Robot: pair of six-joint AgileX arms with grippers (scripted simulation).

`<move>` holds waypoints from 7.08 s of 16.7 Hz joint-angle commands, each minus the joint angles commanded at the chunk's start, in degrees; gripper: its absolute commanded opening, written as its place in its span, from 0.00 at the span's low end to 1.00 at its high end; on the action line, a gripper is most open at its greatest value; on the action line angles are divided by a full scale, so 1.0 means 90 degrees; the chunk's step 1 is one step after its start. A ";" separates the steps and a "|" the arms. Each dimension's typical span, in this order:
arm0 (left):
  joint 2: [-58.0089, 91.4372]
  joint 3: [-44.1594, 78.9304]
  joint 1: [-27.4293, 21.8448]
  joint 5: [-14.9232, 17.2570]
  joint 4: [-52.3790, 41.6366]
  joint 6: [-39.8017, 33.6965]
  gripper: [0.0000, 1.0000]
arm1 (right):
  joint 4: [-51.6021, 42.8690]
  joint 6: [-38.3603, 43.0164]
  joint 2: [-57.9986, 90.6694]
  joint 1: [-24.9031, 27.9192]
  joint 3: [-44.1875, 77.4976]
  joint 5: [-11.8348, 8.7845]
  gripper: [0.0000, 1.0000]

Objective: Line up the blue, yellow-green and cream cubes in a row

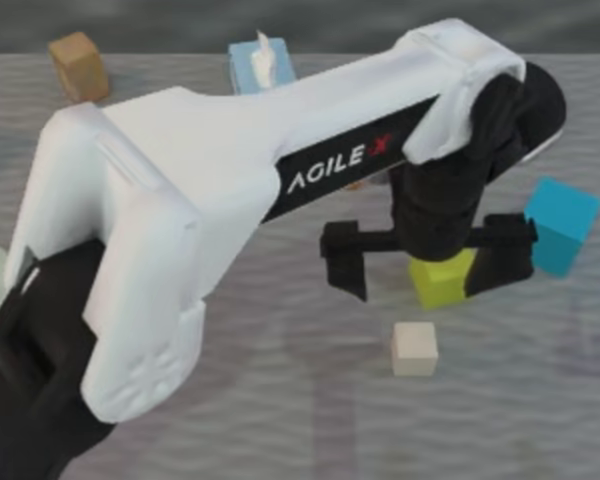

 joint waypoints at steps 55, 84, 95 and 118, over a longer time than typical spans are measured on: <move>-1.5412 -1.4015 0.5863 0.0146 0.8384 0.5837 1.00 | -0.5335 0.1339 1.4657 0.2786 1.0103 0.0036 0.55; -1.5412 -1.4015 0.5863 0.0146 0.8384 0.5837 1.00 | -0.6818 0.1343 1.3951 0.2805 1.0985 0.0054 0.00; -1.5412 -1.4015 0.5863 0.0146 0.8384 0.5837 1.00 | -0.7041 0.4589 1.3508 0.4620 1.0687 0.0101 0.00; -1.5412 -1.4015 0.5863 0.0146 0.8384 0.5837 1.00 | -0.5523 0.5045 1.3912 0.4939 0.9639 0.0115 0.23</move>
